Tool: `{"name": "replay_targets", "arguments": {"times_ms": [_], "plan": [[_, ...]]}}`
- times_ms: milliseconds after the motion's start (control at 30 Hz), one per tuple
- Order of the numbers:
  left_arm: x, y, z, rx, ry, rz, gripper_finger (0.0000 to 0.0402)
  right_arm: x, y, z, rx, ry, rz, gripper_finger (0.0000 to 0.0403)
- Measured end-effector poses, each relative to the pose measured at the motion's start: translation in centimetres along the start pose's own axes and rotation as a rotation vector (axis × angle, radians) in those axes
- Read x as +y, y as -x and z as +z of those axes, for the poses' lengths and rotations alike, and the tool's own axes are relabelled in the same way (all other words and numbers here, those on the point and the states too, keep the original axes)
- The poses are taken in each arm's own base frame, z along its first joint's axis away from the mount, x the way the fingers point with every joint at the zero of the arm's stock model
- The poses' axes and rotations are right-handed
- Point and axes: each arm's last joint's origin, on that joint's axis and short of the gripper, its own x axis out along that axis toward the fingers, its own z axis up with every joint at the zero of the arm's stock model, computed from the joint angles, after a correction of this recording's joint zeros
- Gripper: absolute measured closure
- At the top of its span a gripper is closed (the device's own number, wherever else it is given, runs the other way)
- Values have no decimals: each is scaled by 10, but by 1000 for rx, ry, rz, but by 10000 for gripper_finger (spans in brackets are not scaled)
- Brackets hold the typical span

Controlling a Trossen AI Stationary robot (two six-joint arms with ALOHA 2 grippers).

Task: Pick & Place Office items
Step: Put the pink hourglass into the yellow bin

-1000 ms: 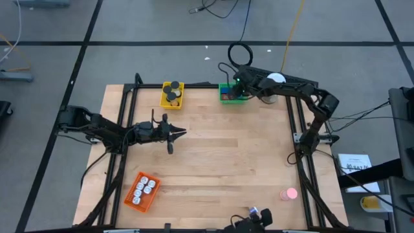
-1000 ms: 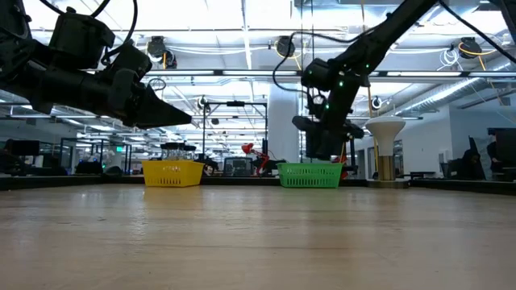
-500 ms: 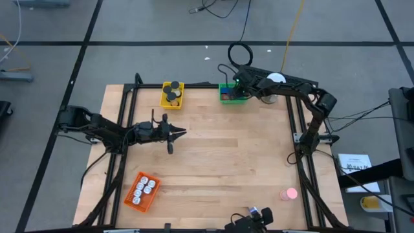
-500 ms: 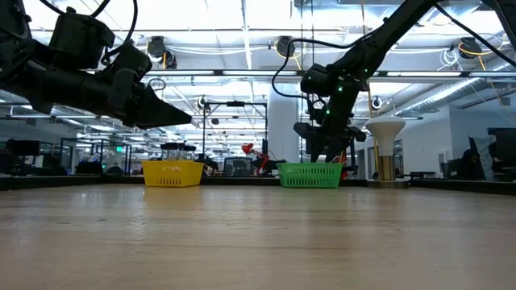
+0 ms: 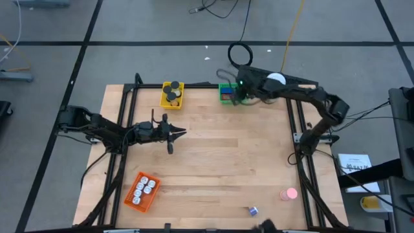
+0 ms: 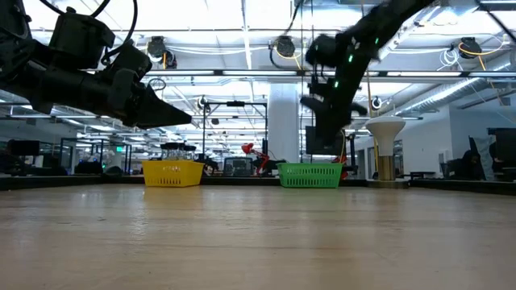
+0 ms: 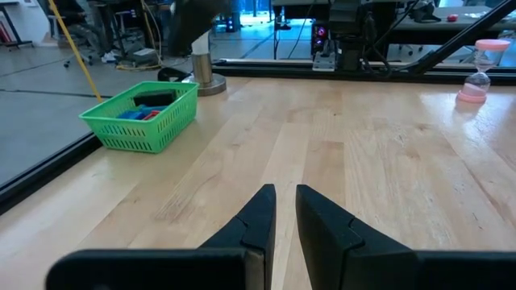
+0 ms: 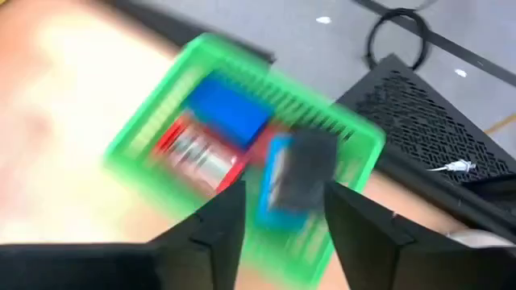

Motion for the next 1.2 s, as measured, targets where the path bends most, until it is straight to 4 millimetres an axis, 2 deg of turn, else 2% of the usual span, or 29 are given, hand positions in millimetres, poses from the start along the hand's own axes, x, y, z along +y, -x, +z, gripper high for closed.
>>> {"name": "replay_targets", "arguments": {"times_ms": [100, 333, 467, 567, 667, 867, 1000, 1200], "plan": [[0, 0, 0, 0, 0, 0, 353, 23, 32, -16, 19, 120, 59, 296], [0, 0, 0, 0, 0, 0, 353, 83, 86, -89, 72, 377, 236, 386], [0, 0, 0, 0, 0, 0, 353, 109, 115, -132, 145, 474, 245, 399], [0, 0, 0, 0, 0, 0, 353, 120, 143, -157, 208, 443, 257, 397], [0, 0, 0, 0, 27, 0, 353, 124, 170, -182, 278, 363, 230, 391], [0, 0, 0, 4, 106, -11, 353, 113, 223, -221, 396, 166, 106, 389], [-1, 0, -1, 10, 101, -35, 353, 111, 244, -241, 477, 34, 100, 371], [-1, 0, -2, 17, 100, -35, 353, 105, 262, -264, 612, -60, 58, 293]]}}
